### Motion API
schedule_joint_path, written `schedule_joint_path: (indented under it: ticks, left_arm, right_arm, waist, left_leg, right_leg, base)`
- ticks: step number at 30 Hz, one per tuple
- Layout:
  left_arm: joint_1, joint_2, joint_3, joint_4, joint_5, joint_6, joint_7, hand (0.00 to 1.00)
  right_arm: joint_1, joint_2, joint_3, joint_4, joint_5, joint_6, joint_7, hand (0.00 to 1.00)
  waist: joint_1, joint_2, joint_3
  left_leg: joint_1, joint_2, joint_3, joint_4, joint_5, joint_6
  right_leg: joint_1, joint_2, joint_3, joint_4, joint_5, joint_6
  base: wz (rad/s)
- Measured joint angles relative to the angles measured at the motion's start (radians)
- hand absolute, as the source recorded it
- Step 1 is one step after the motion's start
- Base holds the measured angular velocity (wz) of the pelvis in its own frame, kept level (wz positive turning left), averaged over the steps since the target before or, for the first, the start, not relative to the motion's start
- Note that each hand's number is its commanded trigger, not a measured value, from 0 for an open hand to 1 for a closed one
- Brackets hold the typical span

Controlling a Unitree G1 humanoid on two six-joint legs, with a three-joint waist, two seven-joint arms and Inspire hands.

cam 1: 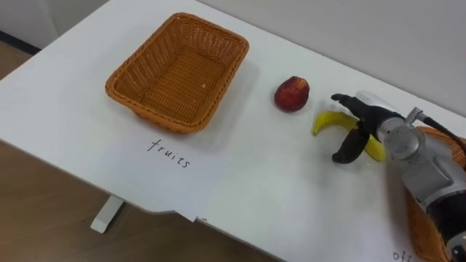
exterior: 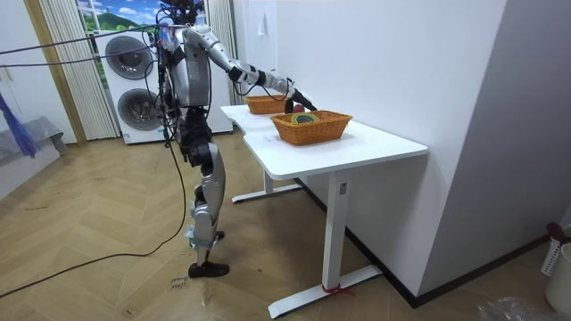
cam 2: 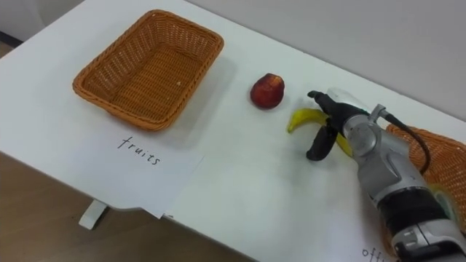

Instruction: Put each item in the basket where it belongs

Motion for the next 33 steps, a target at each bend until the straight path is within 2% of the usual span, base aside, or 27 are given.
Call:
schedule_joint_path:
  ticks: [9,13,14,15,16,24,29,33]
  left_arm:
    - [-0.014,0.000,-0.001,0.000,0.002,-0.005,0.000,0.00]
    - [-0.014,0.000,-0.001,-0.014,0.002,-0.004,-0.001,0.00]
    - [-0.014,0.000,-0.001,-0.021,0.002,-0.003,-0.001,0.00]
    - [-0.014,0.000,-0.001,-0.024,0.002,-0.003,-0.001,0.00]
    - [-0.015,0.001,-0.002,-0.030,0.002,-0.003,-0.001,0.00]
    - [-0.024,0.004,-0.003,-0.030,0.002,-0.003,-0.011,0.00]
    - [-0.029,0.023,-0.021,-0.029,0.001,-0.008,-0.010,0.00]
    - [-0.027,0.027,-0.020,-0.028,0.001,-0.009,-0.010,0.00]
  right_arm:
    - [-0.005,0.000,0.001,0.030,0.041,-0.005,0.001,0.00]
    - [-0.006,0.000,0.000,0.047,0.041,-0.001,0.001,0.00]
    - [-0.006,0.000,0.000,0.053,0.041,0.000,0.001,0.22]
    - [-0.006,0.000,0.000,0.058,0.041,0.000,0.001,0.73]
    - [-0.006,0.000,0.000,0.067,0.043,0.001,0.001,1.00]
    - [-0.013,-0.001,0.001,0.125,0.091,0.000,0.003,1.00]
    - [-0.031,-0.001,0.005,0.184,0.106,-0.003,-0.020,1.00]
    - [-0.037,-0.001,0.008,0.195,0.116,-0.011,-0.023,1.00]
  waist:
    - [0.002,0.000,-0.0003]
    - [0.006,-0.003,-0.0029]
    - [0.011,-0.005,-0.0042]
    - [0.013,-0.005,-0.0048]
    - [0.021,-0.006,-0.0055]
    - [0.041,-0.008,-0.0062]
    - [0.054,-0.011,-0.0034]
    - [0.055,-0.014,-0.0007]
  left_leg:
    - [-0.013,0.000,-0.007,0.010,0.000,0.000]
    - [-0.014,0.000,-0.013,0.011,0.000,0.000]
    - [-0.014,0.000,-0.013,0.011,0.000,0.000]
    - [-0.014,0.000,-0.013,0.011,0.000,0.000]
    - [-0.013,0.000,-0.013,0.011,0.000,0.000]
    - [-0.011,0.000,-0.016,0.009,0.000,-0.001]
    - [-0.001,0.000,-0.021,-0.004,0.000,-0.002]
    - [0.004,0.000,-0.021,-0.005,0.001,-0.002]
  right_leg:
    - [-0.003,0.000,-0.016,0.000,0.001,-0.001]
    - [-0.003,0.001,-0.022,0.001,0.001,-0.002]
    - [-0.003,0.001,-0.022,0.001,0.001,-0.002]
    - [-0.003,0.001,-0.022,0.001,0.001,-0.002]
    - [-0.001,0.001,-0.022,0.001,0.001,-0.002]
    - [0.007,0.001,-0.024,0.001,0.002,-0.003]
    - [0.014,0.002,-0.026,0.000,0.002,-0.003]
    - [0.012,0.002,-0.025,0.000,0.002,-0.003]
  base:
    - [0.02]
    - [0.03]
    - [0.00]
    - [0.00]
    - [0.00]
    - [0.00]
    - [0.02]
    - [0.00]
